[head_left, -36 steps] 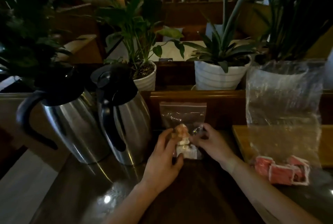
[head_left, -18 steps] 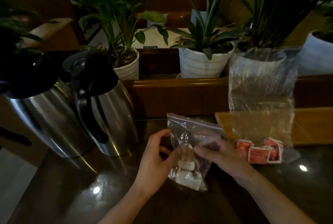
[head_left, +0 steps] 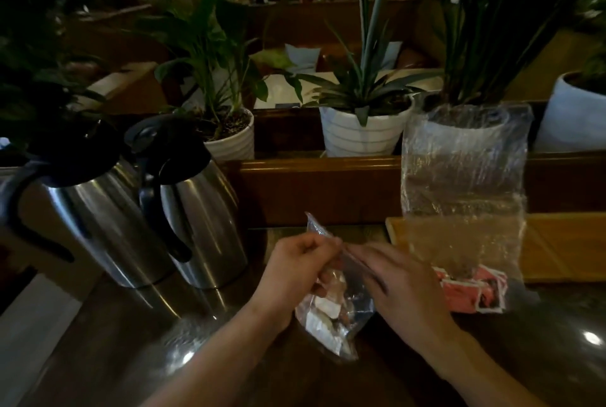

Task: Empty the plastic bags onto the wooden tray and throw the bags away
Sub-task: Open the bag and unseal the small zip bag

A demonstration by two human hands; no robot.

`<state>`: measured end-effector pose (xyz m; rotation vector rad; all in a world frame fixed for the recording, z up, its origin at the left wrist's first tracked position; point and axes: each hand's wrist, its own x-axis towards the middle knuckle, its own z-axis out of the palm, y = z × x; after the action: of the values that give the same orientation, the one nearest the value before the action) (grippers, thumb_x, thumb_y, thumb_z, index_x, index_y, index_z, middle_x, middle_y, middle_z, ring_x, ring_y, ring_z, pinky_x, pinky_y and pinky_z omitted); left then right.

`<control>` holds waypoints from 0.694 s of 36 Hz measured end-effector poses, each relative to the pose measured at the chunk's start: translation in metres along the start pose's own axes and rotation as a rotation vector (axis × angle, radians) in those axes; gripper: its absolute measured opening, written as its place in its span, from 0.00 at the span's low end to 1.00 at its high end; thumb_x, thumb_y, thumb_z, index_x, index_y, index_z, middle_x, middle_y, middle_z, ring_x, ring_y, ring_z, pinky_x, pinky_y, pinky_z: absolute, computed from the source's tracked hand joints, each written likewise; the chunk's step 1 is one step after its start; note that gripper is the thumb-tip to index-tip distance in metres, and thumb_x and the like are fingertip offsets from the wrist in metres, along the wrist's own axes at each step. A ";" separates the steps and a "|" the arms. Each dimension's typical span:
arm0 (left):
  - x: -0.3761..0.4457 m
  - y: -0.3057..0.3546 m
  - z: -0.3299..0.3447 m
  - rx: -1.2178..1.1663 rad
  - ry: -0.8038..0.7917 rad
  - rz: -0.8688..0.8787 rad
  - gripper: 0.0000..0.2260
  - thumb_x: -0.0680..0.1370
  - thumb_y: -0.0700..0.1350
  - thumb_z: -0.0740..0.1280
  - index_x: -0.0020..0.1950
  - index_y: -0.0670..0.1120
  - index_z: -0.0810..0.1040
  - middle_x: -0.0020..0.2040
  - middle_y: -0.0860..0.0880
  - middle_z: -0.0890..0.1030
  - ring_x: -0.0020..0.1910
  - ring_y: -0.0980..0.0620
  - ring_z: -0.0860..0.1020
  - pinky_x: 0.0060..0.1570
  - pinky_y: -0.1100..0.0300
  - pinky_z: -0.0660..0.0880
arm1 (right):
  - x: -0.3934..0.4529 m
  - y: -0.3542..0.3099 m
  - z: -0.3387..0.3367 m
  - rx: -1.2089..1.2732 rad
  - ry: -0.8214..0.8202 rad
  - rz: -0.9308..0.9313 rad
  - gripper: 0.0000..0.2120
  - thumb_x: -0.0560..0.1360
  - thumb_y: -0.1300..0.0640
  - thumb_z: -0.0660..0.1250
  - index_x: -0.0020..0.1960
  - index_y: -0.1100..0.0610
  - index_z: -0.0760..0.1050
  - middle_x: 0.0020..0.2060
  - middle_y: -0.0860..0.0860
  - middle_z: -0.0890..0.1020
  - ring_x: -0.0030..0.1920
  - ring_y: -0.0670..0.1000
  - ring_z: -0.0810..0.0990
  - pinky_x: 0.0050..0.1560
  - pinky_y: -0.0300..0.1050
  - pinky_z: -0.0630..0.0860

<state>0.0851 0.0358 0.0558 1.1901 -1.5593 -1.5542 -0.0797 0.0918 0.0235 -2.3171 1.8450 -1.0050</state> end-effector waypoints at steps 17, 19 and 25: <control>0.004 -0.003 0.000 0.008 -0.060 0.049 0.07 0.78 0.44 0.67 0.46 0.42 0.81 0.39 0.43 0.82 0.36 0.47 0.78 0.36 0.59 0.74 | 0.033 -0.010 -0.037 0.440 -0.292 0.328 0.13 0.68 0.43 0.73 0.52 0.42 0.81 0.43 0.39 0.83 0.45 0.39 0.81 0.47 0.43 0.80; 0.004 -0.004 -0.001 0.035 -0.089 0.088 0.07 0.79 0.43 0.65 0.48 0.42 0.80 0.42 0.39 0.83 0.39 0.41 0.79 0.41 0.55 0.76 | 0.038 -0.007 -0.041 0.567 -0.335 0.359 0.08 0.69 0.52 0.75 0.49 0.47 0.83 0.41 0.43 0.86 0.43 0.42 0.84 0.48 0.46 0.81; 0.007 -0.005 -0.001 0.131 -0.143 0.168 0.06 0.80 0.41 0.64 0.49 0.40 0.79 0.43 0.36 0.81 0.40 0.43 0.81 0.42 0.55 0.77 | 0.040 0.002 -0.040 0.802 -0.340 0.533 0.06 0.70 0.60 0.74 0.46 0.59 0.84 0.40 0.55 0.87 0.43 0.55 0.86 0.48 0.52 0.81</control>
<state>0.0844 0.0295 0.0502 1.0050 -1.8290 -1.4736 -0.0974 0.0708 0.0732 -1.3380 1.4207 -0.9428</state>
